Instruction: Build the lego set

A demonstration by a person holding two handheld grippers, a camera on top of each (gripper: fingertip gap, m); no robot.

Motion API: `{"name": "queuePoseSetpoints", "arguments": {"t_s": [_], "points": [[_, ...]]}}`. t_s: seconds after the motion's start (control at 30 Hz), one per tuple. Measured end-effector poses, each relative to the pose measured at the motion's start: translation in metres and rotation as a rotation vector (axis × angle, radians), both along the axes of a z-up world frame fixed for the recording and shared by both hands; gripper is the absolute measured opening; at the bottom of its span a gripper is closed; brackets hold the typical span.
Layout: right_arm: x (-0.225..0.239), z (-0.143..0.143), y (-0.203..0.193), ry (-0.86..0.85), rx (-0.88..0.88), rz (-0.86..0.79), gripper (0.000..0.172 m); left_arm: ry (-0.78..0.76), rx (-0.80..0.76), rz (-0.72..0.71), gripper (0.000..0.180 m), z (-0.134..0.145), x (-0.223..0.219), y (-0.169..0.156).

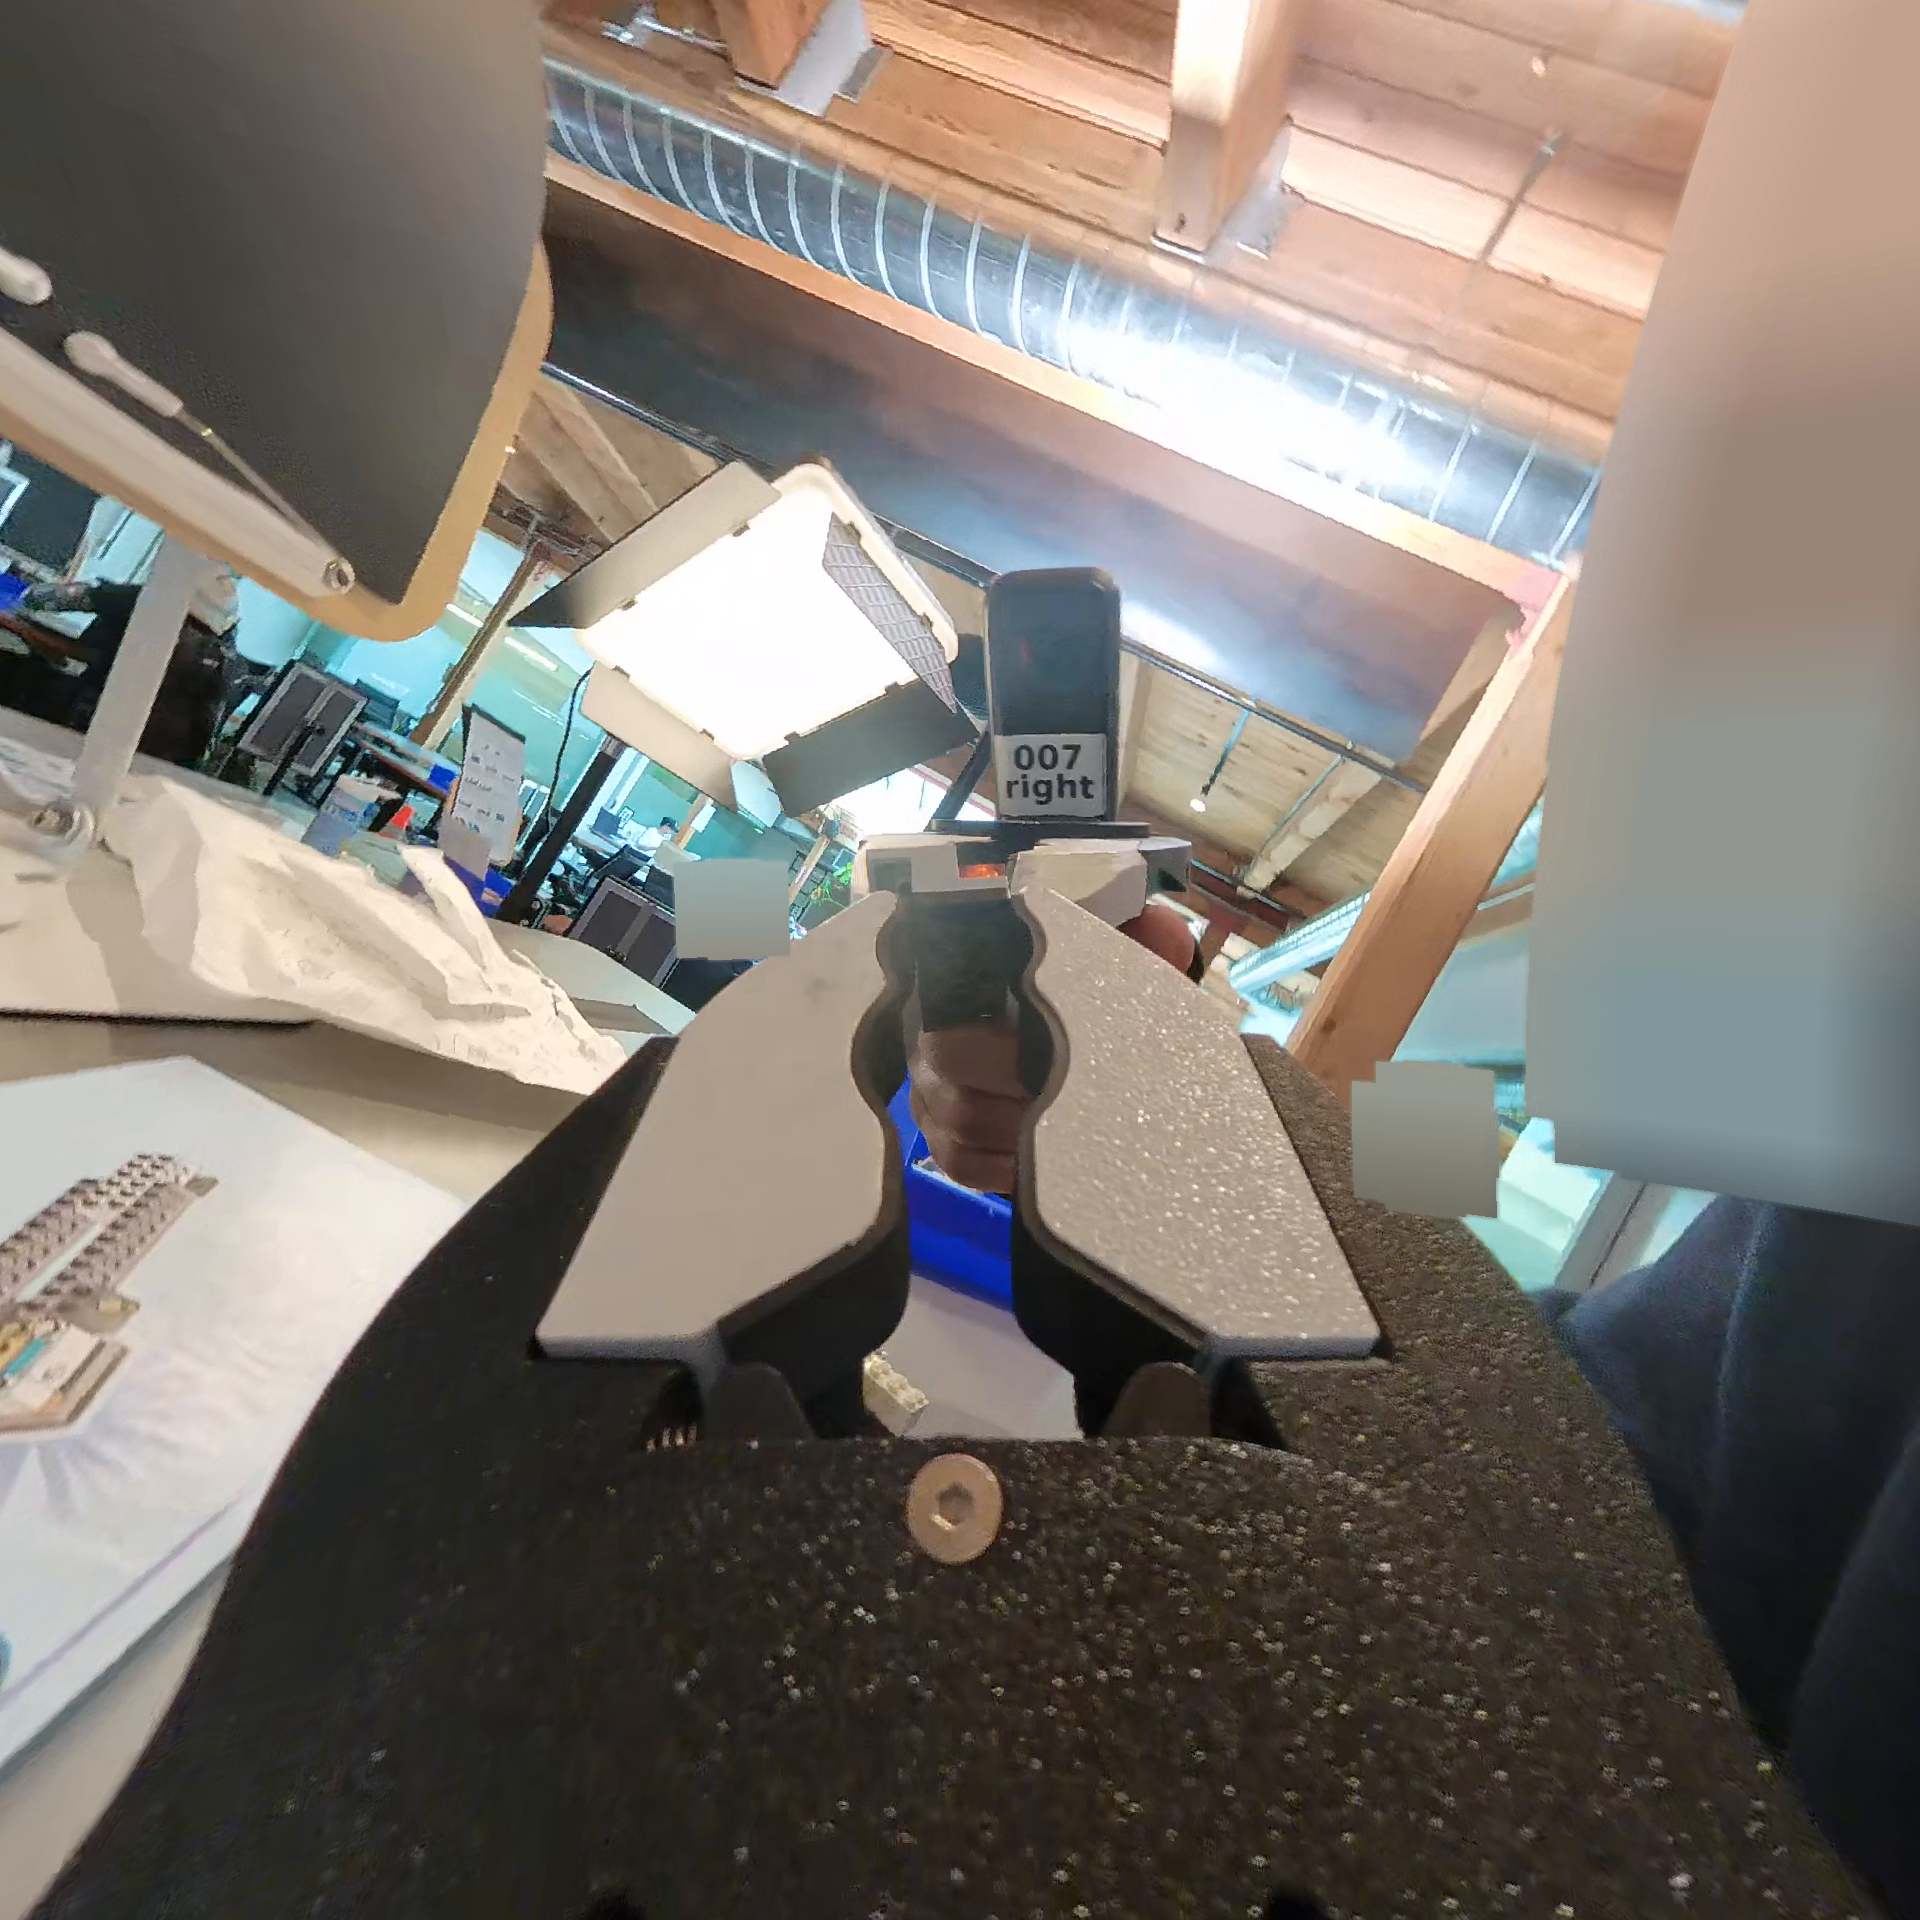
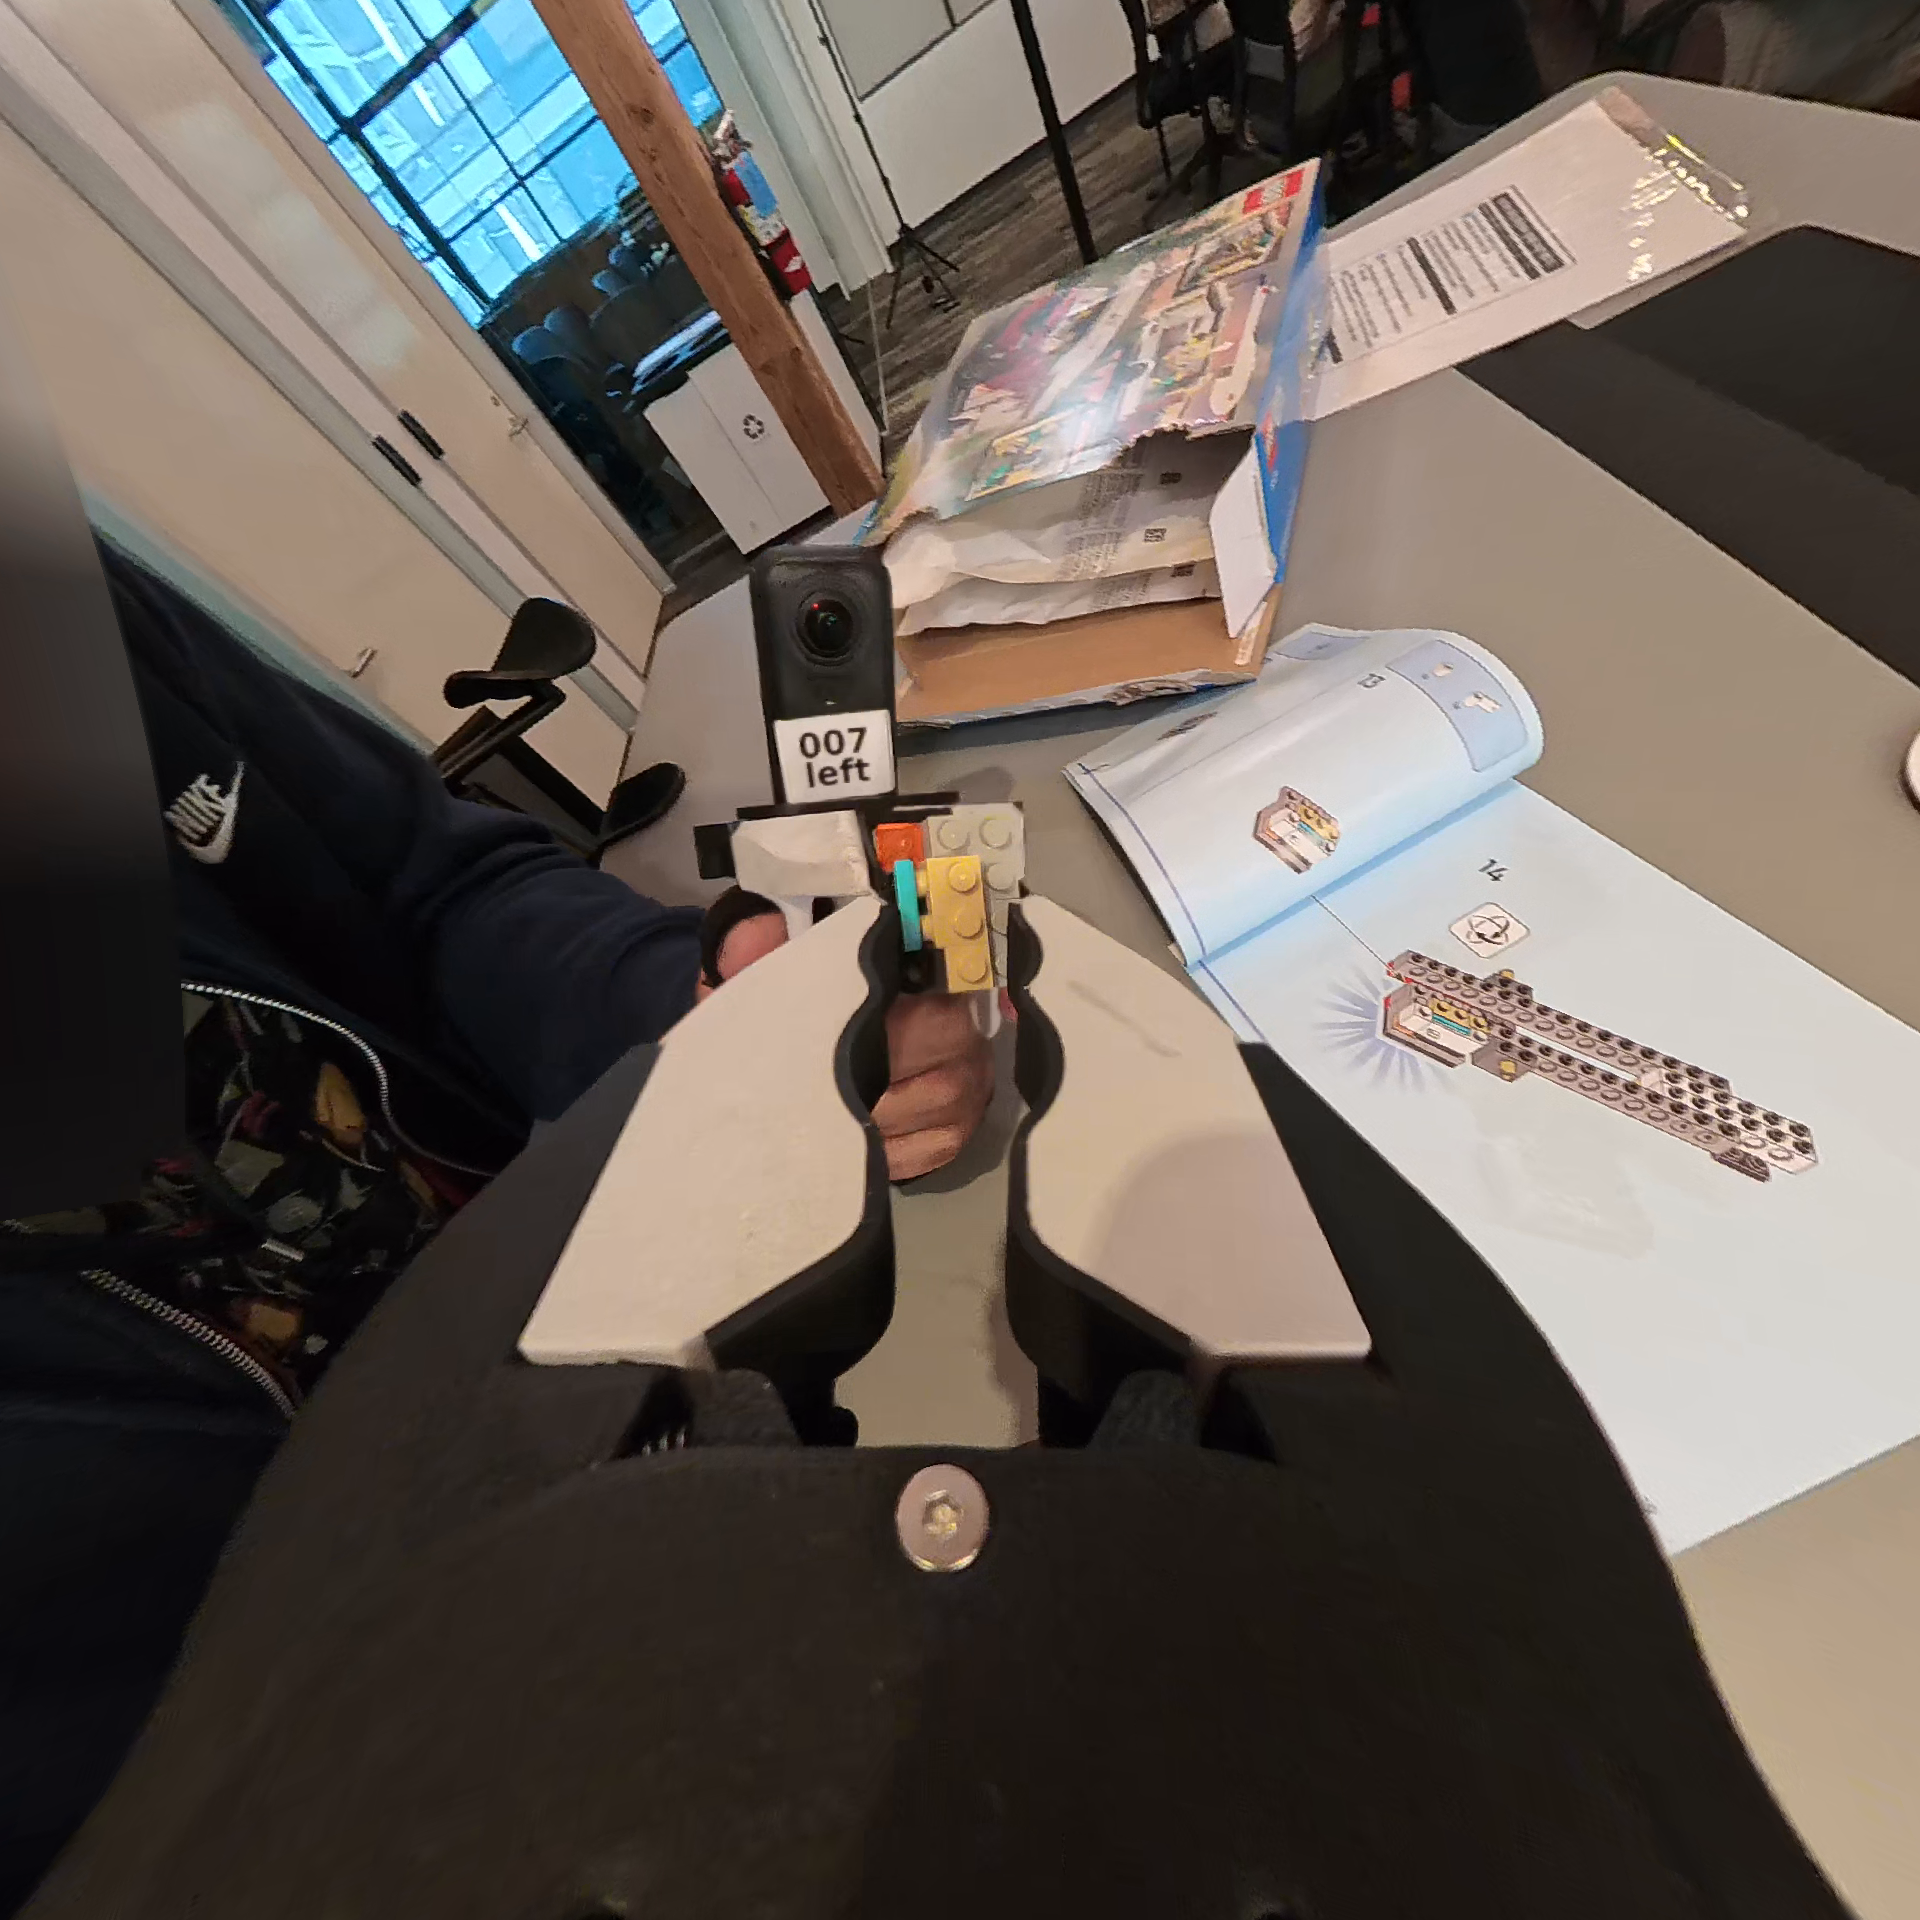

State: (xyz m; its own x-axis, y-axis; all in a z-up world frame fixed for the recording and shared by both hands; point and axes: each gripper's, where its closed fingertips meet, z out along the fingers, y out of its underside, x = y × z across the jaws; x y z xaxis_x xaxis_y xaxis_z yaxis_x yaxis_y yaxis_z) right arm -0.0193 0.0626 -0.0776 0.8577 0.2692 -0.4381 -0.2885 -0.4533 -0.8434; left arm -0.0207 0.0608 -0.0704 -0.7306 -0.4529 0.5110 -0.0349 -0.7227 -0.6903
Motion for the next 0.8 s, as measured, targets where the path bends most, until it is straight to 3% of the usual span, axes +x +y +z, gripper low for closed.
{"name": "queuePoseSetpoints", "arguments": {"t_s": [0.27, 0.8], "points": [[-0.010, 0.007, -0.005, -0.014, 0.030, 0.057, 0.019, -0.122, 0.161, -0.022, 0.017, 0.010, -0.011, -0.005], [-0.016, 0.012, 0.000, -0.077, 0.066, 0.071, 0.019, -0.172, 0.152, 0.034, 0.017, 0.017, -0.016, -0.001]]}}
